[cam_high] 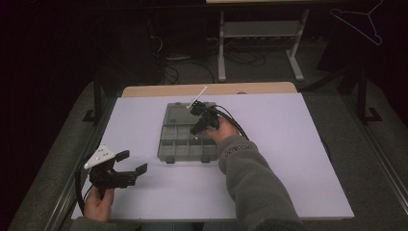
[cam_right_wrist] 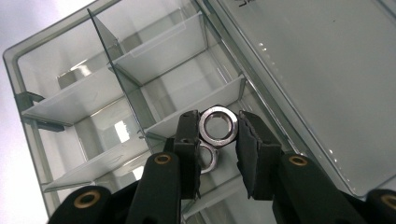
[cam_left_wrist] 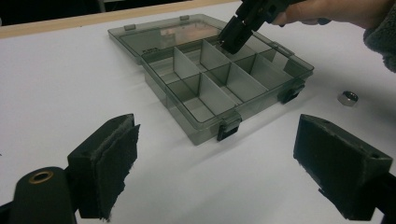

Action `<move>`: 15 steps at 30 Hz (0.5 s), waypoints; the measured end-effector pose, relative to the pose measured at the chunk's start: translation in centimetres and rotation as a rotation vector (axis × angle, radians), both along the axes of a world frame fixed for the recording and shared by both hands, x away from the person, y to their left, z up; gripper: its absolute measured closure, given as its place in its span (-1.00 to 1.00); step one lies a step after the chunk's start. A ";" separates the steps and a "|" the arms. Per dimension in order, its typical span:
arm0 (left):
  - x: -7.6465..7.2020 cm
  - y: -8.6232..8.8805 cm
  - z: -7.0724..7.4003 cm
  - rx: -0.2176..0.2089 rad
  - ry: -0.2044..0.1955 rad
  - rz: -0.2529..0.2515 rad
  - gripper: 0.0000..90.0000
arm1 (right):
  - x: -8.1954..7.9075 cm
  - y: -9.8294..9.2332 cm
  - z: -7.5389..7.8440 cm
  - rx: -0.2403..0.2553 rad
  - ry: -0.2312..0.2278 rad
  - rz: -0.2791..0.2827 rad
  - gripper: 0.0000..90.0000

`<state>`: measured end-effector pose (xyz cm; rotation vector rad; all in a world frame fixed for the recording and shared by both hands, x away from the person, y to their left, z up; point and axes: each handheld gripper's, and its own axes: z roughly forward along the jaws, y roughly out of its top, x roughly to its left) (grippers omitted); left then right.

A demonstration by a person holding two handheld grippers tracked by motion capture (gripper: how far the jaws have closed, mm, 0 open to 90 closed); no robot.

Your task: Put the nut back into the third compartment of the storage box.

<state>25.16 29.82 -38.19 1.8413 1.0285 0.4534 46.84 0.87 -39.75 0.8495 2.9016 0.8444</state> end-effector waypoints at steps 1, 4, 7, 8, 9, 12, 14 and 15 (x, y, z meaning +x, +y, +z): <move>0.0 0.0 0.0 -0.001 0.001 0.000 -0.71 | 0.0 0.1 -0.1 -0.003 0.001 -0.002 0.54; 0.0 0.0 0.0 0.000 0.001 0.000 -0.72 | 0.0 0.2 -0.2 -0.007 0.000 0.005 0.52; 0.0 0.0 0.0 -0.001 0.001 0.000 -0.71 | -0.1 0.1 -0.2 0.003 -0.003 0.005 0.51; 0.0 0.0 0.0 0.000 0.000 -0.001 -0.71 | -0.2 0.1 0.0 0.010 -0.003 0.006 0.49; 0.0 0.0 0.0 0.000 0.000 -0.001 -0.71 | -0.3 -0.1 0.3 0.017 -0.012 0.008 0.48; 0.0 0.1 0.0 -0.001 -0.001 0.000 -0.71 | -0.6 -0.4 0.8 0.027 -0.017 0.013 0.48; -0.1 0.1 0.0 -0.005 -0.003 0.003 -0.71 | -1.0 -0.9 1.2 0.040 -0.028 0.018 0.46; -0.1 0.1 0.0 -0.005 -0.001 0.004 -0.71 | -1.2 -1.2 1.4 0.047 -0.025 0.015 0.46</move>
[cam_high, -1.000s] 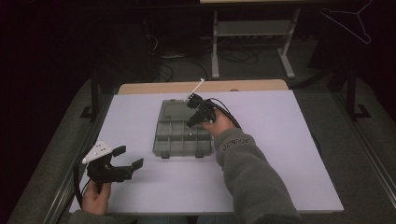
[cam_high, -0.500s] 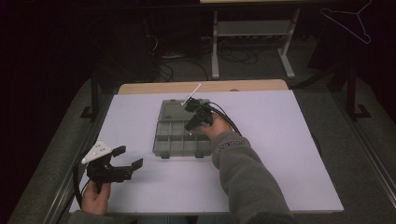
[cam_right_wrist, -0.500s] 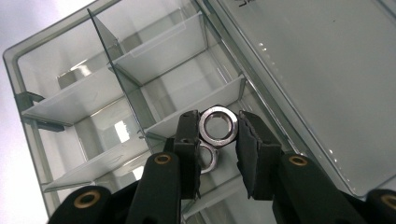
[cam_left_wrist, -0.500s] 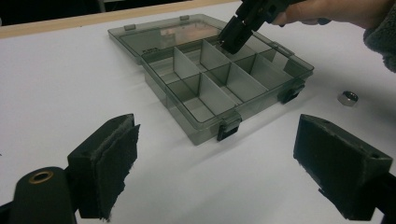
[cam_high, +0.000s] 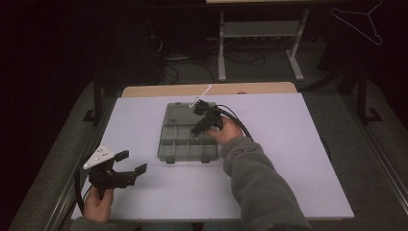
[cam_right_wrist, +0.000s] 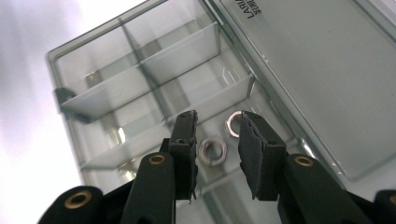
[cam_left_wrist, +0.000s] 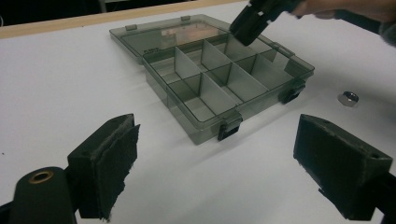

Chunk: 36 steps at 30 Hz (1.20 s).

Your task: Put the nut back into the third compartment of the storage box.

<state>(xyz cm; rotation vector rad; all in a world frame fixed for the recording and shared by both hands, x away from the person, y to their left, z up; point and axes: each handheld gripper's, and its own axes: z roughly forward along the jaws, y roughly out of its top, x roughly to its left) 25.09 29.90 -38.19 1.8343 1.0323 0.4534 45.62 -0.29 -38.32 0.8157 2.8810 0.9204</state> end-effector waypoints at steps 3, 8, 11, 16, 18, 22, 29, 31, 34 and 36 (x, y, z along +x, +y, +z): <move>0.0 0.0 0.0 0.005 0.001 0.000 -0.71 | -1.1 -1.6 0.8 0.014 -0.009 -0.004 0.43; 0.0 -0.1 0.0 0.013 0.004 -0.003 -0.71 | -2.3 -3.5 1.4 0.034 -0.019 -0.013 0.40; 0.0 -0.1 0.0 0.014 0.004 -0.002 -0.71 | -3.3 -4.9 1.7 0.043 -0.025 -0.017 0.39; 0.0 -0.1 -0.1 0.013 0.004 0.001 -0.71 | -5.0 -6.9 1.7 0.058 -0.029 -0.023 0.37; 0.0 -0.1 0.0 0.015 0.003 0.000 -0.72 | -5.3 -7.2 1.6 0.059 -0.034 -0.022 0.37; 0.0 -0.2 0.0 0.016 0.003 0.000 -0.71 | -6.6 -8.0 1.2 0.046 -0.033 -0.020 0.36; 0.0 -0.1 0.0 0.010 0.002 0.003 -0.72 | -9.1 -9.1 0.2 0.037 -0.029 -0.012 0.36; 0.0 -0.1 0.0 0.008 -0.004 0.002 -0.71 | -9.6 -9.3 -0.3 0.033 -0.029 -0.014 0.36; 0.0 -0.2 0.0 0.009 0.001 0.004 -0.71 | -10.2 -9.7 -1.2 0.009 -0.019 -0.010 0.36; 0.0 -0.1 0.0 0.011 0.002 0.003 -0.72 | -10.6 -10.1 -1.9 0.002 -0.009 -0.004 0.36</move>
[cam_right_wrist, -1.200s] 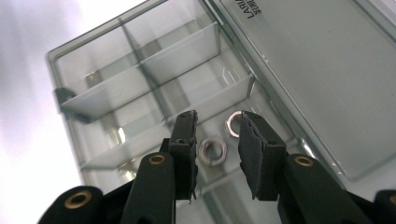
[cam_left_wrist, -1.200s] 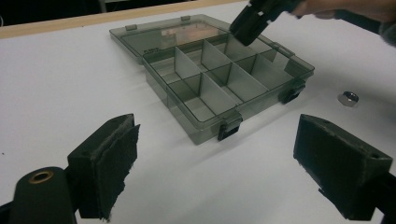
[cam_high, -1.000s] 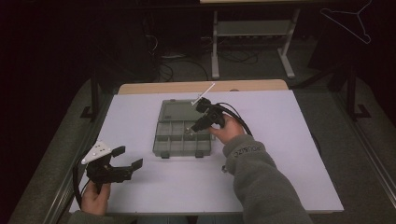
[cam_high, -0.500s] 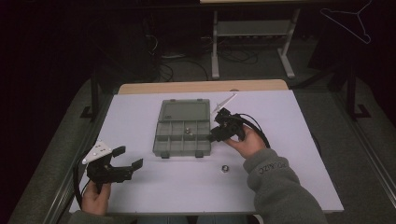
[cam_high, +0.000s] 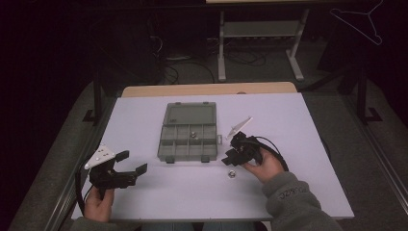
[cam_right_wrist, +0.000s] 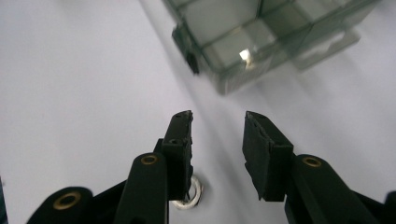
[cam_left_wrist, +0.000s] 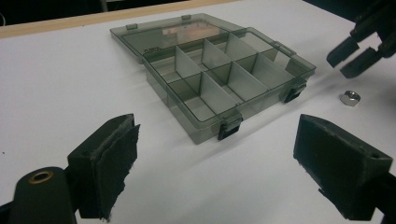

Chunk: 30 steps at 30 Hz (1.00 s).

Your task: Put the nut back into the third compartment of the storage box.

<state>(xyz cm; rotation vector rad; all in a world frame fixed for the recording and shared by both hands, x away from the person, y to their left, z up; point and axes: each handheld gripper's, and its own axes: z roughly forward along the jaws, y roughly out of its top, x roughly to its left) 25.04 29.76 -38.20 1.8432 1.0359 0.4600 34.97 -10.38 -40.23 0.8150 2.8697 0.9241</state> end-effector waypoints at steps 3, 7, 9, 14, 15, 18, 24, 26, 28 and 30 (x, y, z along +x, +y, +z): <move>0.0 0.0 0.0 0.001 0.001 -0.001 -0.71 | -0.6 -0.4 -0.5 0.002 0.014 -0.009 0.36; 0.0 0.0 0.0 0.001 -0.001 -0.001 -0.71 | -1.3 -0.8 -0.8 -0.003 0.027 -0.017 0.37; 0.0 0.0 0.0 0.004 0.001 -0.002 -0.72 | -1.6 -1.0 -1.1 -0.009 0.034 -0.015 0.37; 0.1 0.0 -0.1 -0.004 -0.001 0.001 -0.71 | -2.4 -1.5 -1.7 -0.015 0.049 -0.016 0.38; 0.1 -0.1 -0.1 0.000 -0.002 -0.001 -0.71 | -2.5 -1.5 -1.8 -0.017 0.051 -0.018 0.39; 0.0 -0.1 0.0 0.005 0.002 -0.001 -0.71 | -2.8 -1.5 -2.2 -0.029 0.056 -0.018 0.40; 0.0 0.0 0.0 0.004 0.001 0.000 -0.72 | -3.0 -1.1 -2.6 -0.055 0.039 0.001 0.43; 0.0 0.0 0.0 -0.001 0.000 0.001 -0.71 | -3.1 -0.9 -2.7 -0.069 0.035 0.008 0.46; 0.0 0.0 0.0 -0.003 0.000 0.002 -0.71 | -3.2 -0.7 -2.7 -0.080 0.024 0.010 0.46; 0.0 0.0 0.0 -0.002 0.000 0.001 -0.71 | -3.2 -0.7 -2.7 -0.084 0.018 0.013 0.51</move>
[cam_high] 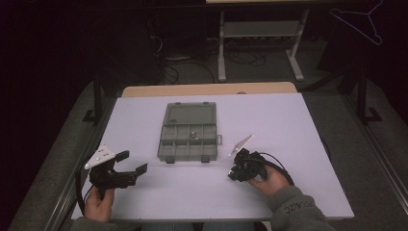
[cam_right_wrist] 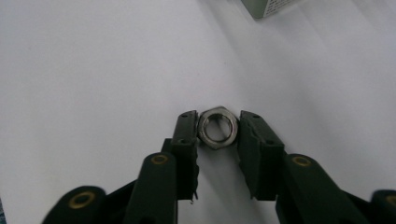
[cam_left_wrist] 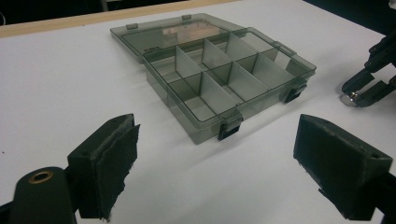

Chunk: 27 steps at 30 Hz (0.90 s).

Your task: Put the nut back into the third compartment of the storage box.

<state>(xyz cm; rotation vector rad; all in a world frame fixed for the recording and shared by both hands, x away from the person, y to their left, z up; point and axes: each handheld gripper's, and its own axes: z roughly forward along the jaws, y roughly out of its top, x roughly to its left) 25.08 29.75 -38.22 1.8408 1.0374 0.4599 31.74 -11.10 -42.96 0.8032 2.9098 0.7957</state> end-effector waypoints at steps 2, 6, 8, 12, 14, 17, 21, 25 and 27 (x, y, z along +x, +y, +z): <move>0.0 0.0 0.0 -0.001 -0.003 0.000 -0.71 | 0.0 0.0 0.0 -0.005 -0.006 0.003 0.53; 0.0 0.0 0.0 -0.001 -0.001 0.000 -0.71 | 0.0 0.0 0.0 -0.008 -0.007 0.010 0.53; 0.0 0.0 0.0 0.000 -0.001 0.000 -0.71 | 0.1 0.0 0.1 -0.009 -0.004 0.015 0.54; 0.0 0.0 0.0 0.002 0.001 0.001 -0.72 | 0.1 -0.1 0.2 -0.006 0.005 0.015 0.54; 0.0 0.0 0.0 0.001 -0.001 0.001 -0.72 | 0.2 -0.2 0.4 0.007 0.008 0.010 0.54; 0.0 0.0 0.0 0.002 0.001 0.001 -0.71 | 0.4 -0.4 0.5 0.012 0.011 0.003 0.54; 0.0 0.0 0.0 0.000 -0.001 0.002 -0.71 | 0.7 -0.5 1.3 0.019 0.004 0.003 0.54; 0.0 0.0 0.0 0.001 0.004 0.002 -0.71 | 1.4 -0.5 2.7 0.031 -0.019 0.000 0.54; 0.0 0.0 0.0 0.003 0.002 -0.001 -0.71 | 1.9 -0.5 3.4 0.046 -0.019 -0.007 0.54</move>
